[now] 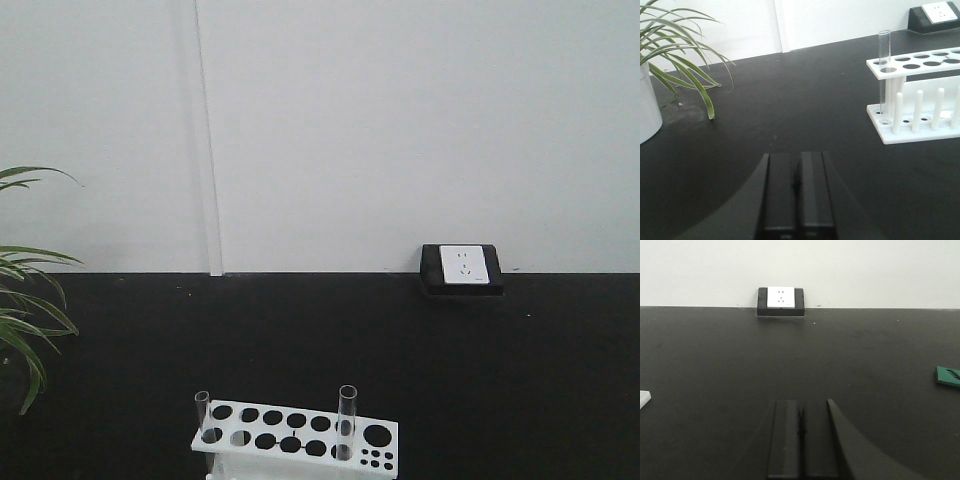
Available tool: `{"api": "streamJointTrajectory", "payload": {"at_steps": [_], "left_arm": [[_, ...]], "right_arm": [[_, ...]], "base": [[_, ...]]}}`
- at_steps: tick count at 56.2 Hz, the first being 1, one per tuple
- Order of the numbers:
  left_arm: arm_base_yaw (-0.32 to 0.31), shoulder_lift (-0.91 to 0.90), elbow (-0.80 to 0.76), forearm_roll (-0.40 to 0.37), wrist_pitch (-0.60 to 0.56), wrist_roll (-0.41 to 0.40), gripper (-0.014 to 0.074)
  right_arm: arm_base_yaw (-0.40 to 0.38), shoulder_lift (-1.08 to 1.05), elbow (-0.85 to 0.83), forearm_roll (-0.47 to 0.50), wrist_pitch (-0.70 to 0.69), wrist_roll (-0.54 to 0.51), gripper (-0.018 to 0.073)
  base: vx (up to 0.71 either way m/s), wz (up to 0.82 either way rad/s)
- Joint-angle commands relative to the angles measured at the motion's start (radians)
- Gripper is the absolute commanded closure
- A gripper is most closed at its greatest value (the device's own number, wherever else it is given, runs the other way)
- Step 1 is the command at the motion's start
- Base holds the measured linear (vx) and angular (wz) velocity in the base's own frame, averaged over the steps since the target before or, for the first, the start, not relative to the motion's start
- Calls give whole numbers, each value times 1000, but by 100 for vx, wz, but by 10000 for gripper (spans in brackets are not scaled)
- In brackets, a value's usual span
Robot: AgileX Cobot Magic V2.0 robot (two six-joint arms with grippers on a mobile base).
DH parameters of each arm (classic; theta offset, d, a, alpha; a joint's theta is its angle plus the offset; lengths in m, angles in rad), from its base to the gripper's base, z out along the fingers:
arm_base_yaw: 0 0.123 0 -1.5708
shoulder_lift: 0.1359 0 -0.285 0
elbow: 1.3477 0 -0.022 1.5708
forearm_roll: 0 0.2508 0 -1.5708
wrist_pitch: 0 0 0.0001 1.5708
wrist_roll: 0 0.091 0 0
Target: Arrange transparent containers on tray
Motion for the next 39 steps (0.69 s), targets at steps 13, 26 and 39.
{"api": "streamJointTrajectory", "payload": {"at_steps": [13, 26, 39], "left_arm": [[2, -13, 38, -3, -81, -11, 597], [2, -13, 38, -3, -81, -11, 597], [2, -13, 38, -3, -81, -11, 597]], "right_arm": [[-6, -8, 9, -12, -83, -7, 571], [-6, -8, 9, -12, -83, -7, 571], [-6, -8, 9, -12, -83, -7, 571]], "base": [[0, 0], [0, 0], [0, 0]]}}
